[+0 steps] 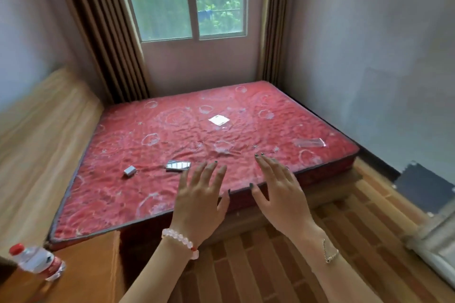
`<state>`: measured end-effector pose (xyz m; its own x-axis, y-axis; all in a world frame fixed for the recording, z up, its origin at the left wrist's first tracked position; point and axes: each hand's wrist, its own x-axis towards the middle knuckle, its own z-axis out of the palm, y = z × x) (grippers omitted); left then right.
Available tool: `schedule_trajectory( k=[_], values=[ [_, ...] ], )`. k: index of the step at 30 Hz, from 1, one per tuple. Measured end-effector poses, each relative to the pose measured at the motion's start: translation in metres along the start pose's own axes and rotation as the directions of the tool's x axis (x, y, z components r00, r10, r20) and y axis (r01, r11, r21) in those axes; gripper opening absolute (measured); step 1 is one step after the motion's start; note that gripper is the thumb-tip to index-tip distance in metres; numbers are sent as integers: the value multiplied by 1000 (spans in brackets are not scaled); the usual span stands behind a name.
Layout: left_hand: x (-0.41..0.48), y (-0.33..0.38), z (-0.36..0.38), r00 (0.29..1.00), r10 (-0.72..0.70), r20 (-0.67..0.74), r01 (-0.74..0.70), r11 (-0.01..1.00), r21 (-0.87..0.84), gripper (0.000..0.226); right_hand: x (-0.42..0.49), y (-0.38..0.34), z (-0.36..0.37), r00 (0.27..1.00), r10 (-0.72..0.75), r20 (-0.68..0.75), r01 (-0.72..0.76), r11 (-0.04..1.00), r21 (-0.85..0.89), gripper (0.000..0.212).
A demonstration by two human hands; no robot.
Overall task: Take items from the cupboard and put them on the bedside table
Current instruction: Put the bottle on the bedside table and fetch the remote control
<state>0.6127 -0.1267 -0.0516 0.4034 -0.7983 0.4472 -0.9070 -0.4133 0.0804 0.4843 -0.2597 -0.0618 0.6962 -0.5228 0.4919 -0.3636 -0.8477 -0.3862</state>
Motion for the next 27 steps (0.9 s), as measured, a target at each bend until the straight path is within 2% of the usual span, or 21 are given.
schedule_trajectory(
  k=[6, 11, 14, 18, 24, 27],
  values=[
    [57, 107, 19, 961, 278, 4, -276, 956, -97, 54, -40, 73, -84, 964, 191, -187, -216, 968, -129, 60],
    [101, 191, 39, 889, 456, -28, -453, 871, -192, 53, -63, 139, -132, 906, 363, -215, -405, 893, -199, 59],
    [126, 238, 57, 839, 542, -53, -537, 809, -241, 53, -75, 176, -155, 855, 434, -284, -502, 831, -239, 59],
    [162, 302, 78, 767, 629, -126, -636, 717, -285, 50, -80, 222, -191, 798, 488, -352, -589, 753, -293, 60],
    [236, 402, 92, 668, 710, -222, -739, 598, -311, 49, -62, 288, -265, 740, 485, -466, -652, 686, -323, 66],
    [263, 454, 88, 601, 753, -268, -793, 520, -318, 52, -63, 319, -297, 700, 484, -525, -698, 617, -363, 63]
  ],
)
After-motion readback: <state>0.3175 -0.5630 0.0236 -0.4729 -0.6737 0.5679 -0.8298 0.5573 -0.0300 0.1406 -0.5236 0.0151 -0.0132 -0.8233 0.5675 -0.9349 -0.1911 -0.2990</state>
